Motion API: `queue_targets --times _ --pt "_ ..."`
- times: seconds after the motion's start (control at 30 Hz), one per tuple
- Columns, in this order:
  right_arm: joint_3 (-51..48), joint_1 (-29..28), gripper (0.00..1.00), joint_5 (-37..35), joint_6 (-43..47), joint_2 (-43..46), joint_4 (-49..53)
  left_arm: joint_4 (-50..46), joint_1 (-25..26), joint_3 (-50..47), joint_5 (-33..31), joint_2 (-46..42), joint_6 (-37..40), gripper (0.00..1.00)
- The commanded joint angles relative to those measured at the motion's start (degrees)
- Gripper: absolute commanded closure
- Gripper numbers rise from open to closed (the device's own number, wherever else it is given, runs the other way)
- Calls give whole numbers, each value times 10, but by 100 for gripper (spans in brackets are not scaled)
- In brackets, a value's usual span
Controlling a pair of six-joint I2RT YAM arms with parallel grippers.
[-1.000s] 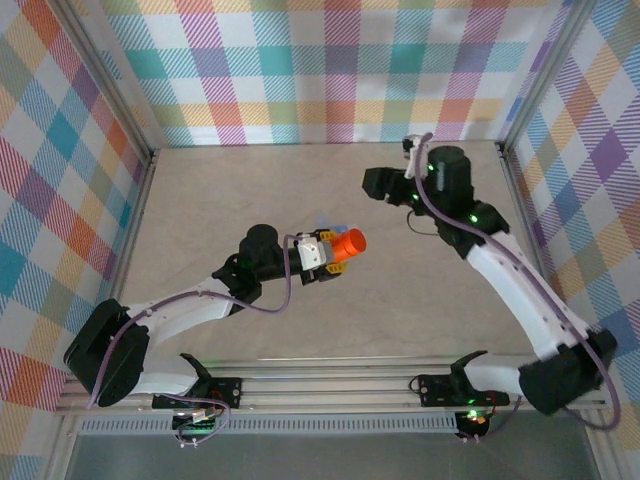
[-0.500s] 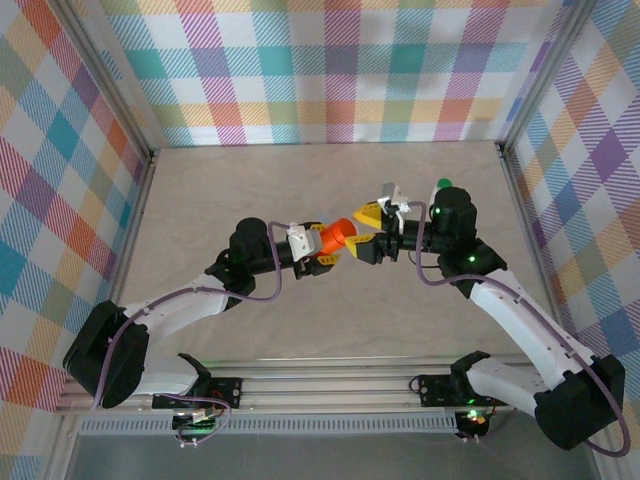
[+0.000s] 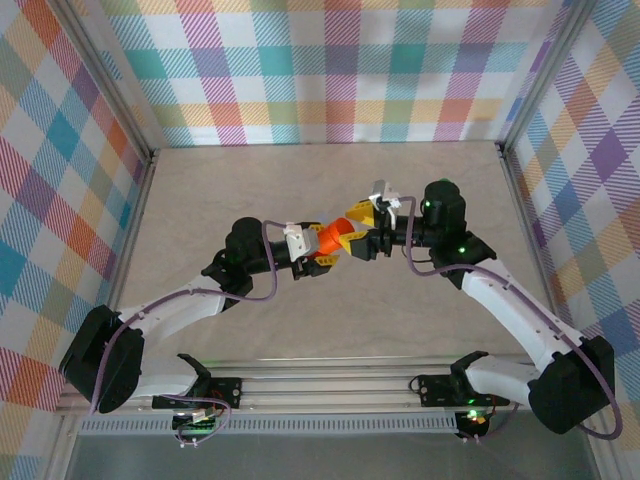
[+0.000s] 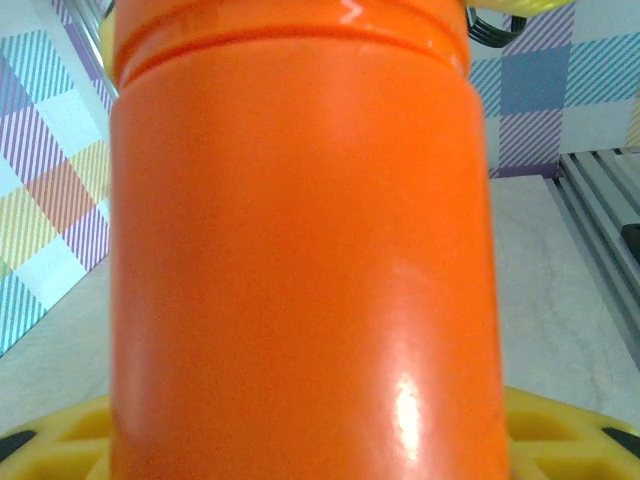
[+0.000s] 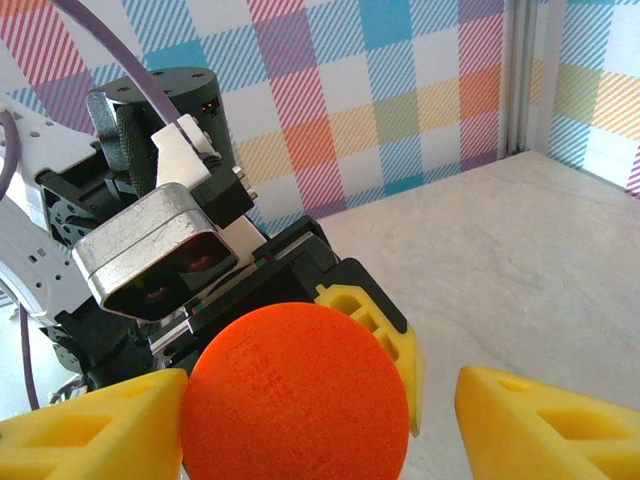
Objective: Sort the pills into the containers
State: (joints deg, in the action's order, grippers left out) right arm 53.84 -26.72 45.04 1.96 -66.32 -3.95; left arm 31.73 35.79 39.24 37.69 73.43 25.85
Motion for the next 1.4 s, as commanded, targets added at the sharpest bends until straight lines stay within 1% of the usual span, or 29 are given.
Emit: queue_targets --times 0.0,0.23,0.43,0.6,0.77,0.9,1.0,1.07,1.13,1.23,1.27,1.33,1.37 --pt "18 0 31 -20 -12 -12 -8 33 0 13 34 -9 -7 100" --pt "38 -1 31 -119 -98 -44 -13 29 1 23 52 1 -7 100" --pt "43 -2 29 -205 -136 -67 -11 25 2 28 60 -4 -7 100" --pt "60 -3 29 -253 -153 -81 19 24 3 27 62 -11 -7 100" --pt "78 -3 29 -265 -154 -88 48 23 3 26 55 -10 -5 100" --pt "85 -3 29 -236 -125 -59 52 18 3 24 47 -7 0 100" --pt "104 -3 28 -216 -77 -28 84 12 3 23 40 -6 6 100" --pt "115 -3 28 -179 -27 -13 110 7 2 24 36 -5 11 100" --pt "126 -3 28 -115 49 -3 148 4 2 24 36 -7 15 100" --pt "136 -3 28 9 175 12 201 -11 1 26 39 -11 26 100" --pt "137 -3 28 39 216 16 217 -16 1 27 40 -12 29 100" --pt "139 -3 28 102 327 25 269 -22 1 27 42 -16 35 100" --pt "139 -3 28 121 381 29 293 -27 1 26 44 -17 37 100"
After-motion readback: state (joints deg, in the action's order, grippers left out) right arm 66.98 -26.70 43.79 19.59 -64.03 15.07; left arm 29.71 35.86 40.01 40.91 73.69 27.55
